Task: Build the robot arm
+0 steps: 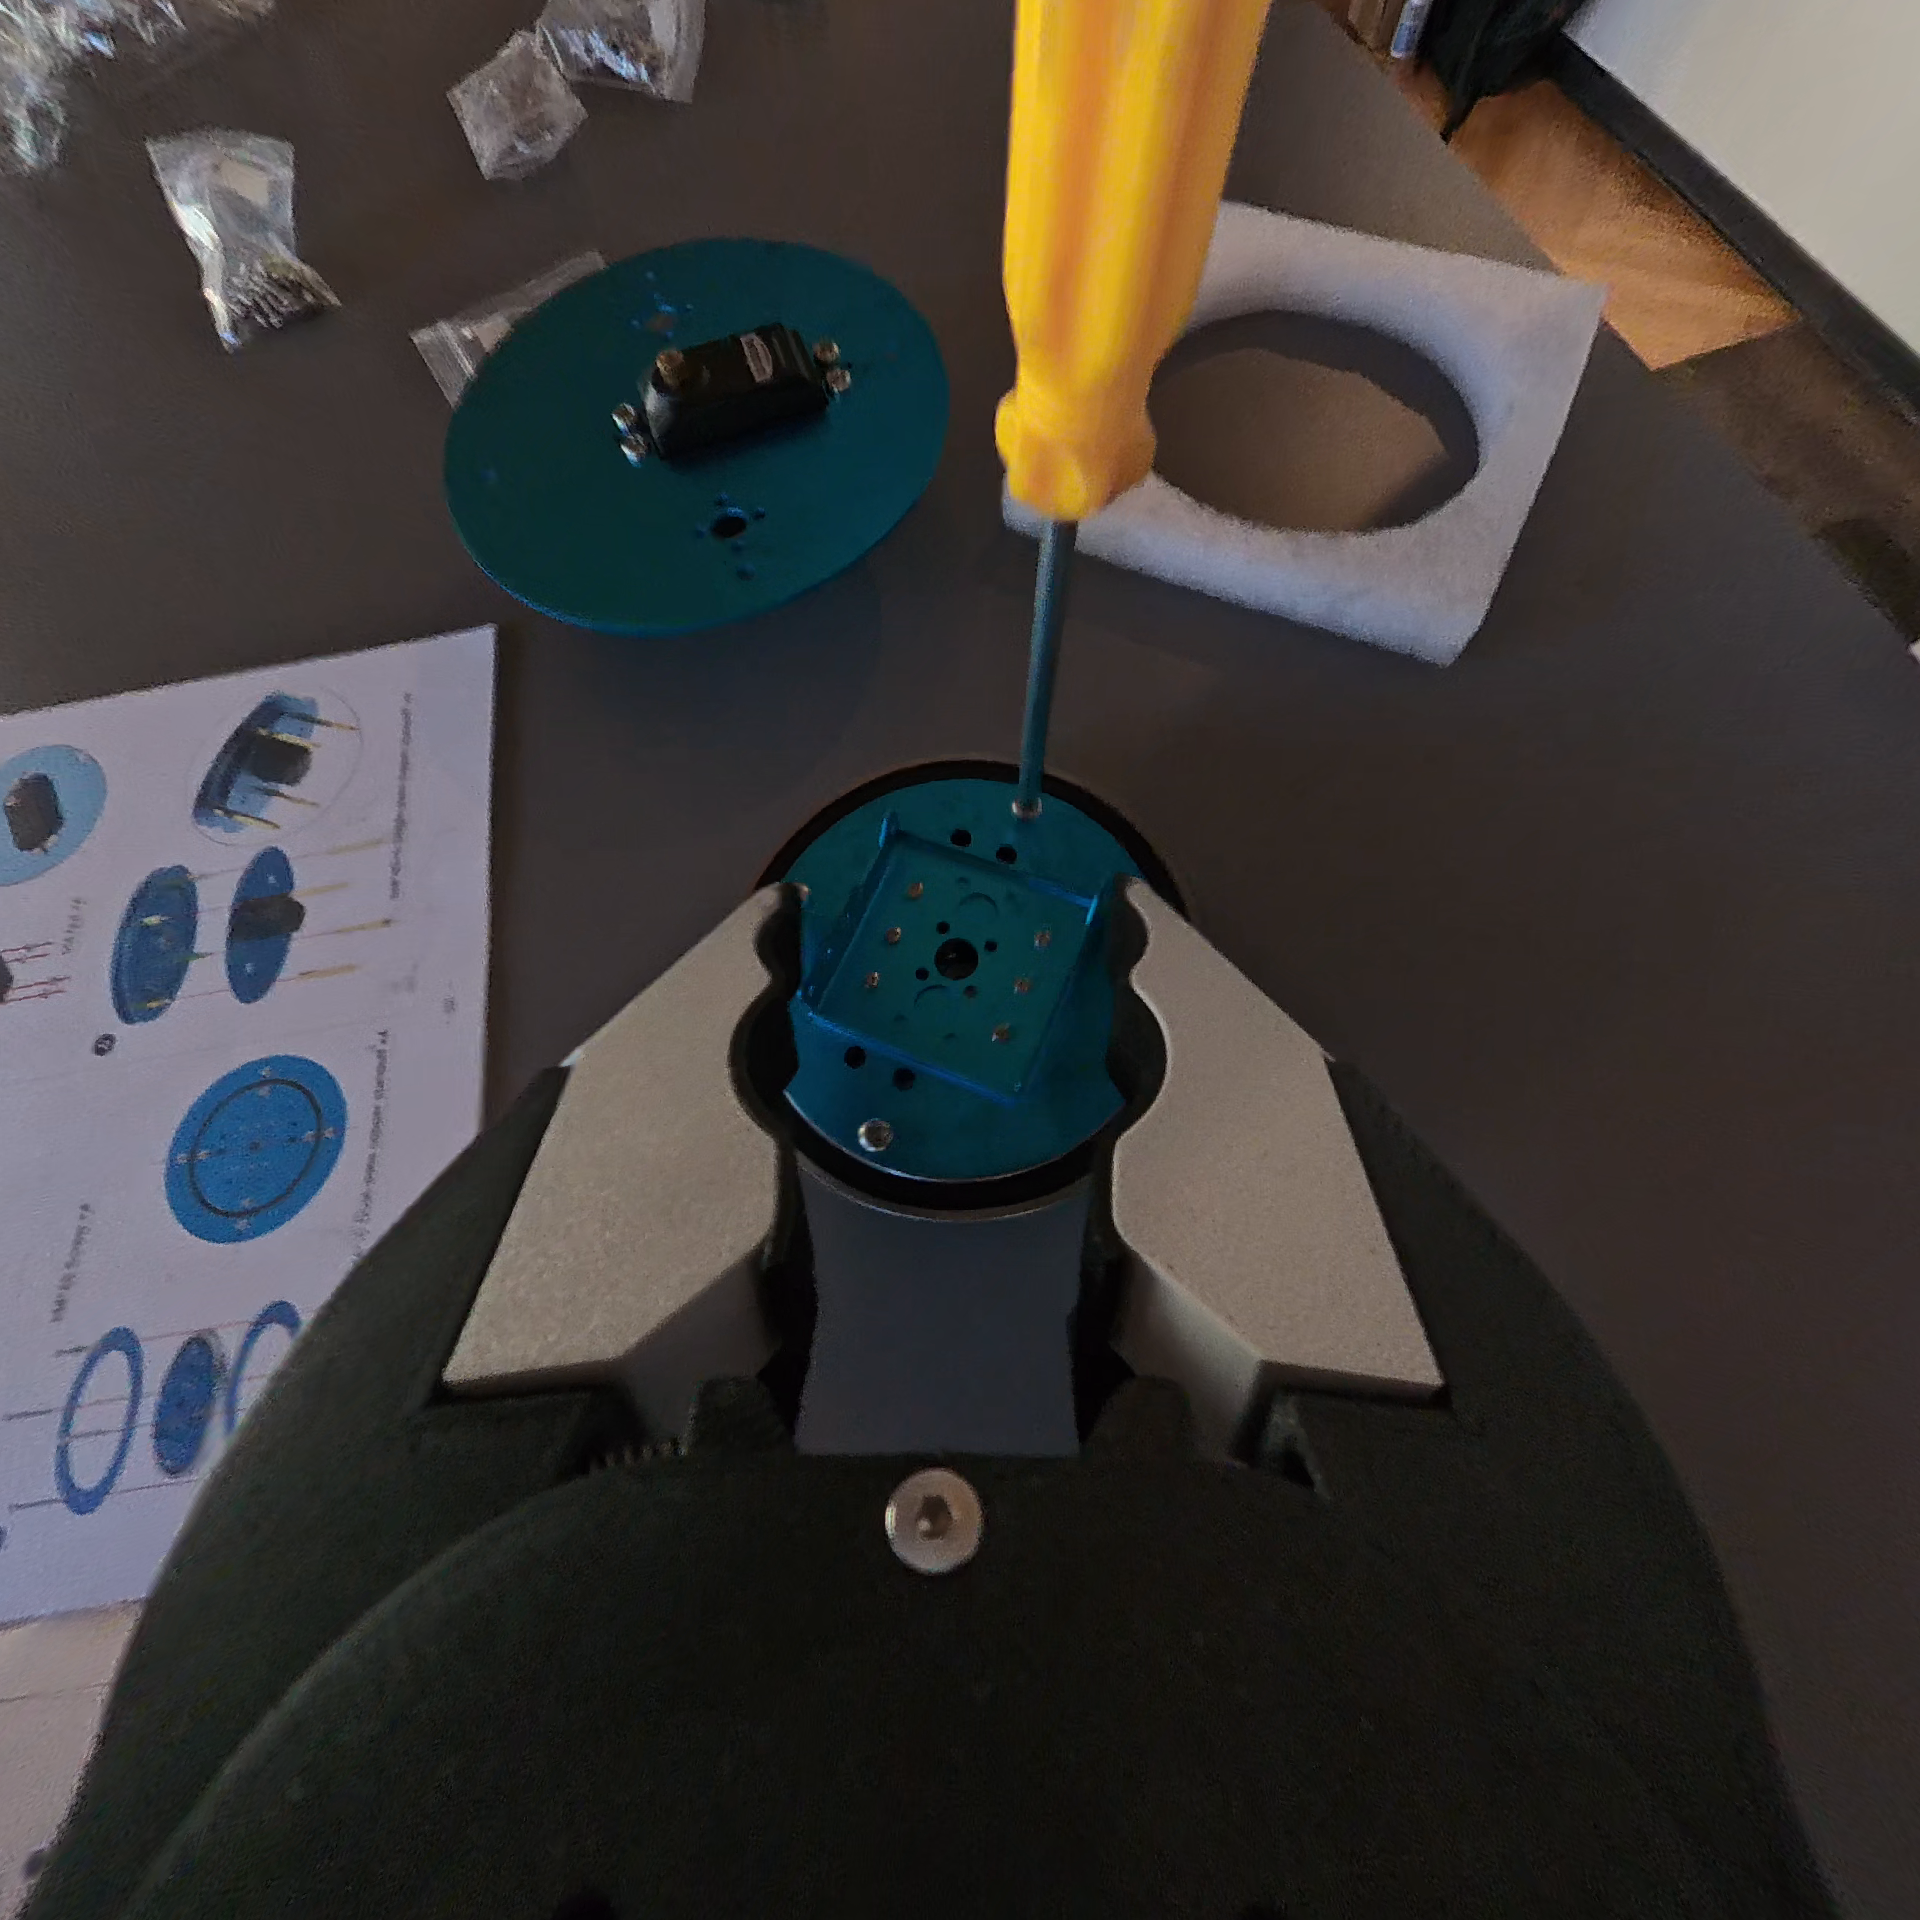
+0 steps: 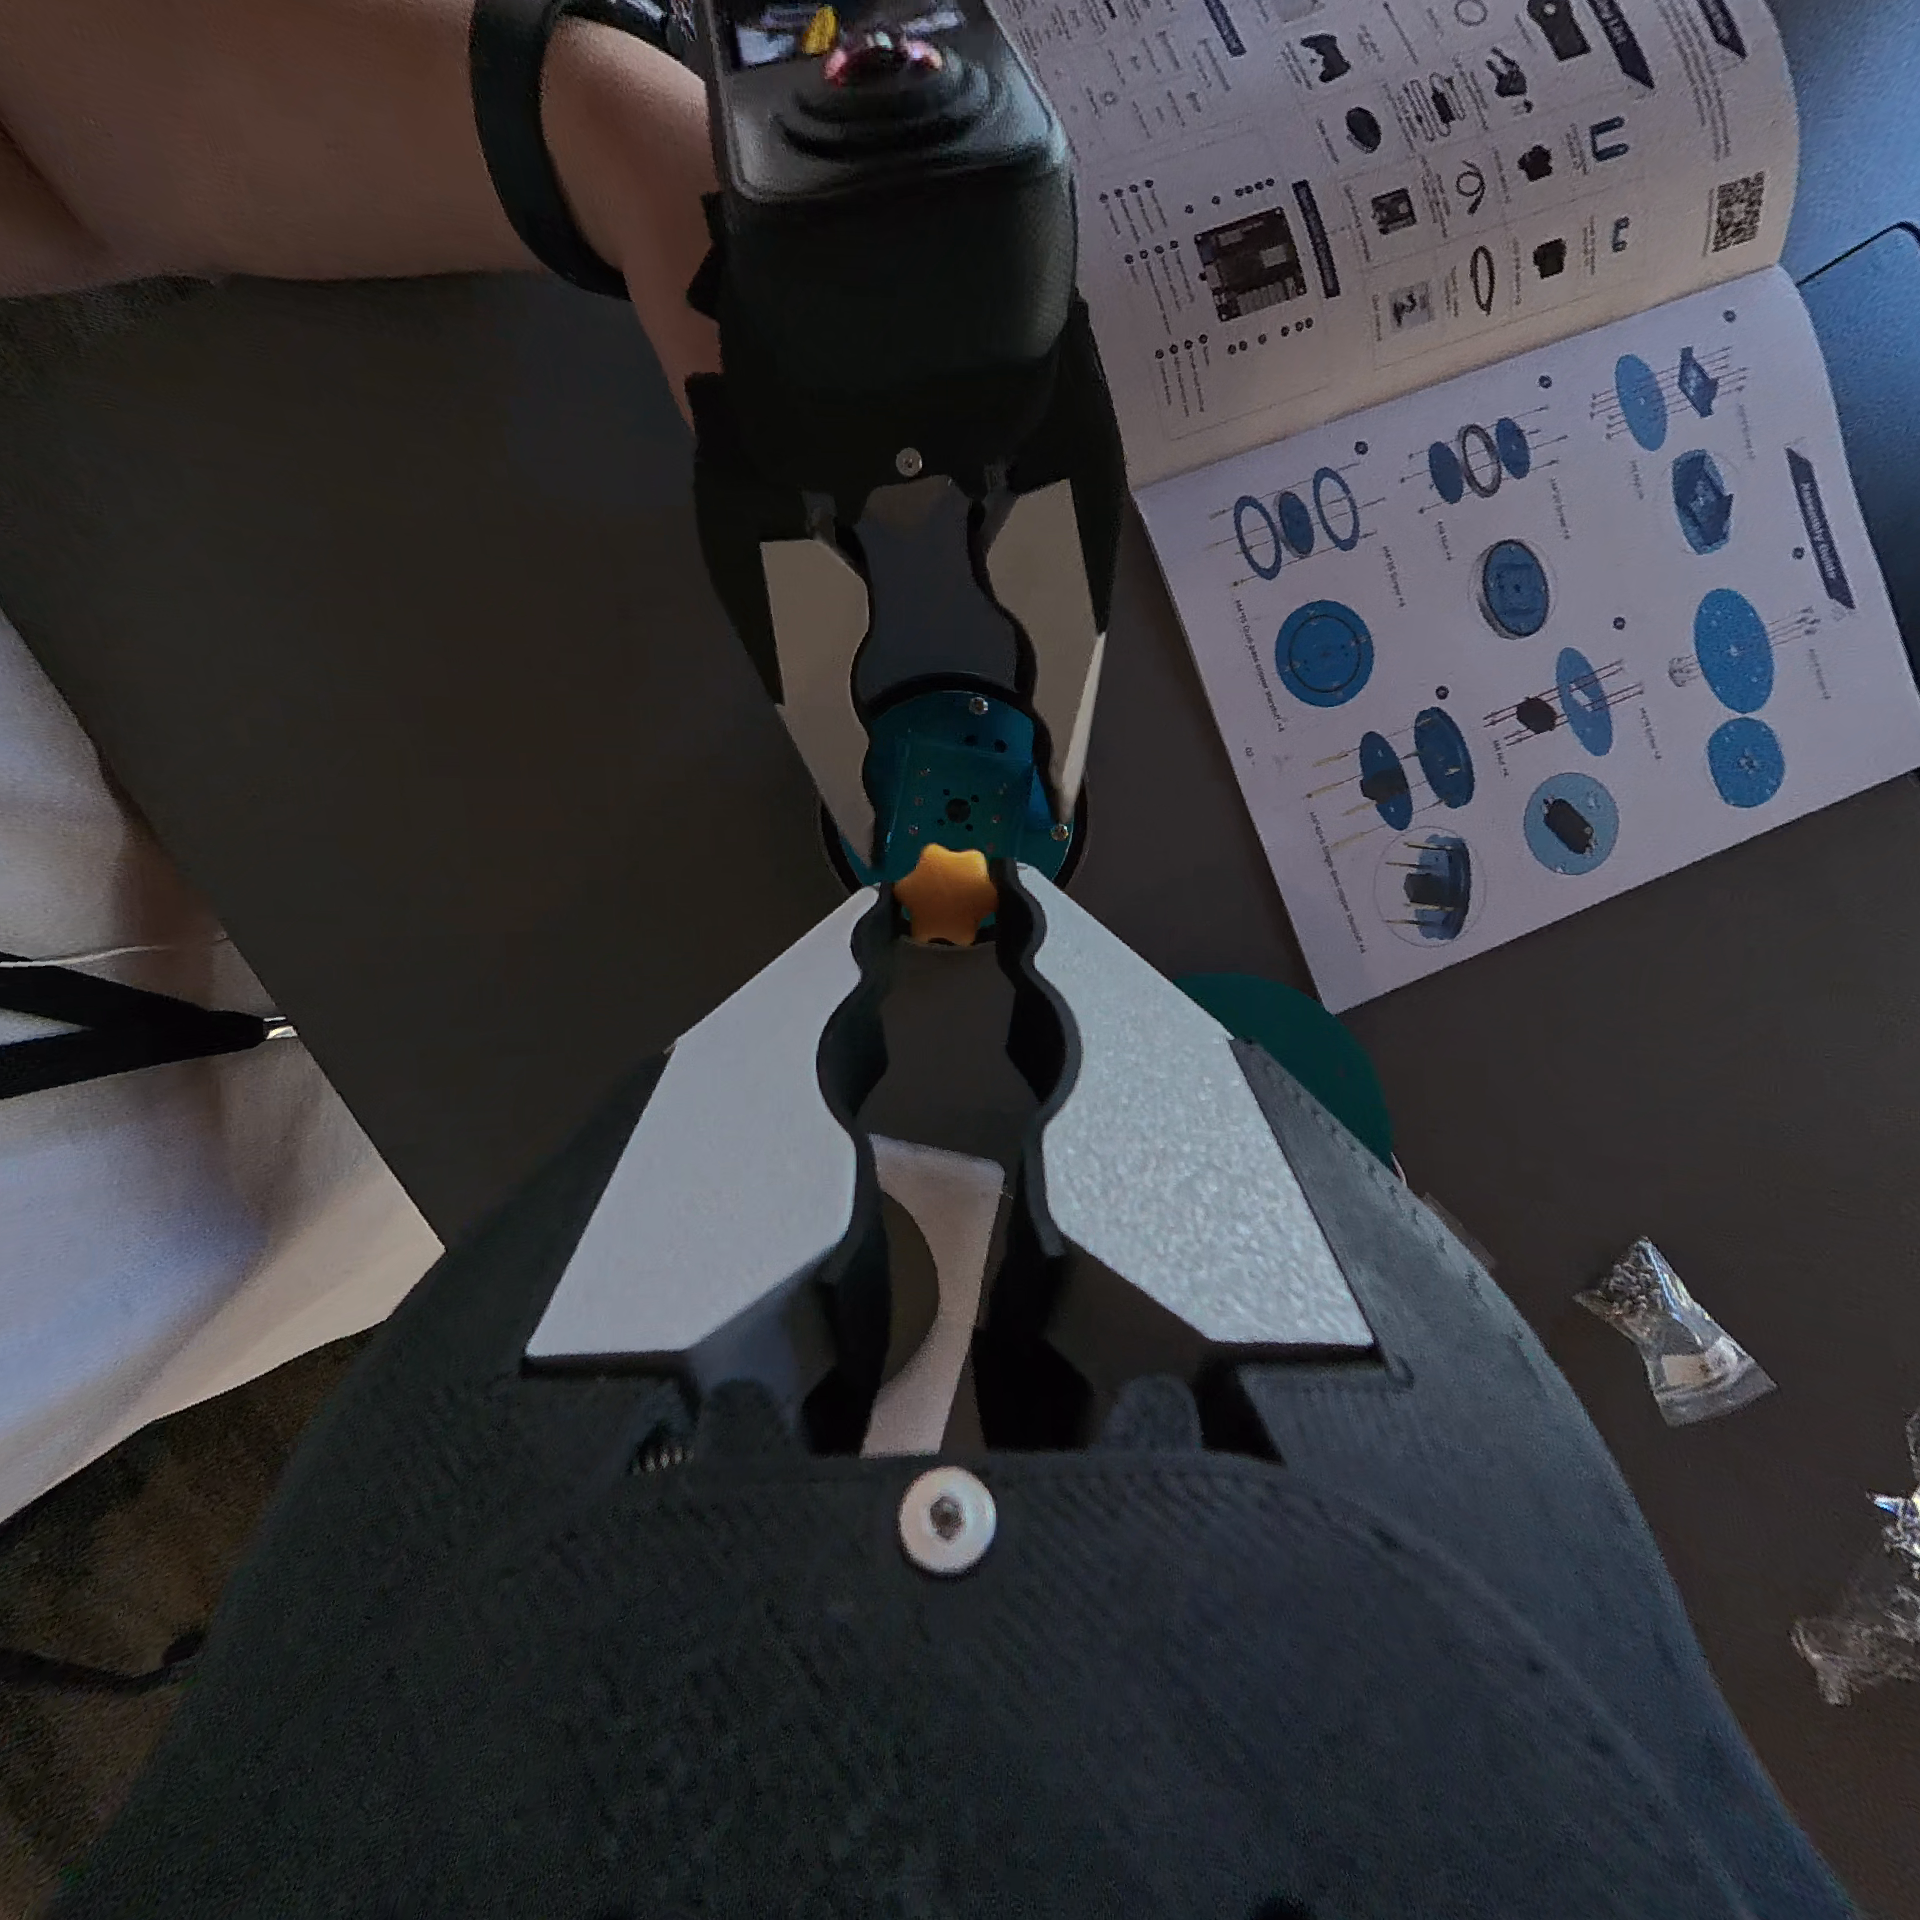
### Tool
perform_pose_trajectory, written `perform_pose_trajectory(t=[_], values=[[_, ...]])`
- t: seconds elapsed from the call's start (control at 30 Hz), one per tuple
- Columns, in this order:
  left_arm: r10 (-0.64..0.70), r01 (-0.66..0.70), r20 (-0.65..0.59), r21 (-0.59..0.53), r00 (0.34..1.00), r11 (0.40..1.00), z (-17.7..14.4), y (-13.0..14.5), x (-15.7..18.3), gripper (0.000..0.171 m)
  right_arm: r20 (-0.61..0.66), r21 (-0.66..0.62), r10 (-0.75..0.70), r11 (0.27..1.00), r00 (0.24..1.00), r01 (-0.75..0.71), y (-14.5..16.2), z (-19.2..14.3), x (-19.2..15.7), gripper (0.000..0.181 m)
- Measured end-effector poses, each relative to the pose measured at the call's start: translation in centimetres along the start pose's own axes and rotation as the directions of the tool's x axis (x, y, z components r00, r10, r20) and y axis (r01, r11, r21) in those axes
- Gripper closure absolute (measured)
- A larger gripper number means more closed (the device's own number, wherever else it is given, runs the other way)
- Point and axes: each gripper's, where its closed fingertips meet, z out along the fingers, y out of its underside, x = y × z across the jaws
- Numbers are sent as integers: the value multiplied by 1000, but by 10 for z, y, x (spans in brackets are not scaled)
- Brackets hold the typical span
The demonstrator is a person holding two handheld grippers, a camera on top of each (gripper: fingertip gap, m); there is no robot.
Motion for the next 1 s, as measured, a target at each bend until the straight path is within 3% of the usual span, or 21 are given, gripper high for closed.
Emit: perform_pose_trajectory(t=[0.03, 0.17, 0.27, 0.4, 0.57, 0.67, 0.8, 0.83, 0.87, 1.0], values=[[6, -6, 4, 35, 1000, 999, -2, -10, 1, 106, -1, 5, -10, 1000, 1000, 10, 0, 0, 1, 163], [4, 2, -29, 212, 1000, 977, -8, -53, 11, 127, 19, 50, -12, 999, 1000, 12, -2, 1, 0, 164], [29, -16, -44, 267, 999, 963, -6, -64, 14, 154, 28, 104, -29, 994, 999, 26, -5, 3, -1, 164], [34, -20, -44, 290, 998, 957, -5, -64, 16, 157, 58, 267, -74, 962, 996, 56, -9, 3, -3, 163], [26, -9, -56, 283, 998, 959, -6, -64, 16, 157, 152, 510, -18, 858, 988, -63, -9, 15, -2, 156], [20, -2, -59, 281, 998, 960, -6, -63, 16, 157, 259, 656, -3, 734, 966, -173, -20, 8, -7, 159], [60, -47, -48, 230, 997, 972, -6, -57, 16, 157, 188, 717, -19, 686, 982, -124, -18, 7, -3, 164], [84, -78, -28, 166, 996, 983, -6, -47, 13, 126, 176, 726, -19, 678, 984, -117, -17, 6, -1, 164], [99, -97, -16, 94, 995, 991, -7, -34, 8, 109, 182, 732, -18, 670, 983, -122, -15, 5, 0, 164], [98, -98, -27, -18, 995, 995, -6, 0, 3, 112, 214, 745, -14, 650, 977, -154, -10, 2, 2, 164]])
